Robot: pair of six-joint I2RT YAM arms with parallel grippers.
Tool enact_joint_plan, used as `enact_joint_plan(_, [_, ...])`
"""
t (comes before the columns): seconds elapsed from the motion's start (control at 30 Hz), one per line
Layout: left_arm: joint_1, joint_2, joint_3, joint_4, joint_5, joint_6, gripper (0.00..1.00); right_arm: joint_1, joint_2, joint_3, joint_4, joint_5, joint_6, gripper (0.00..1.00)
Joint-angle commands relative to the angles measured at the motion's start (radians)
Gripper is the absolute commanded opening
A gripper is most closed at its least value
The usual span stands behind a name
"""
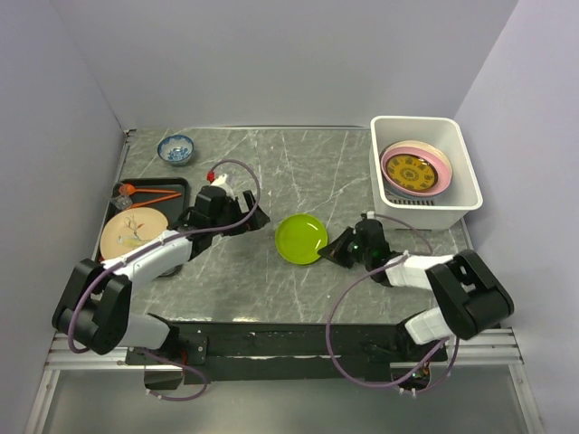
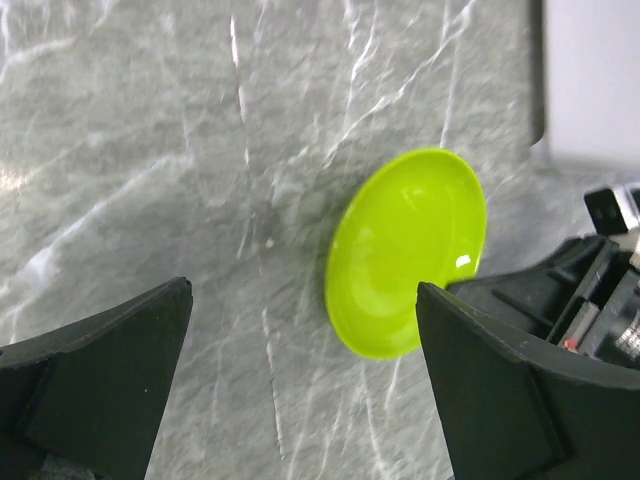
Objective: Place the plates into the plastic bin on the countertop
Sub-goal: Pick up the plate at the center of the board.
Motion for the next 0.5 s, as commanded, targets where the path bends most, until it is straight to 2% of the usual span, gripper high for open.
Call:
enact_joint_plan(0.0, [0.028, 0.024, -0.006, 0.106, 0.068, -0.038, 0.99, 0.004, -0.163, 0.036, -0.075, 0.051, -0.035, 0.00])
enact_joint_plan(0.23, [0.032, 0.071, -0.032, 0.157, 0.091, -0.064, 0.99, -0.002, -0.349, 0.096, -0.294, 0.133, -0.081, 0.00])
enact_joint_plan(0.47, [0.032, 0.084, -0.054, 0.166, 0.101, -0.062, 0.99, -0.025, -0.447, 0.167, -0.404, 0.164, -0.102, 0.00])
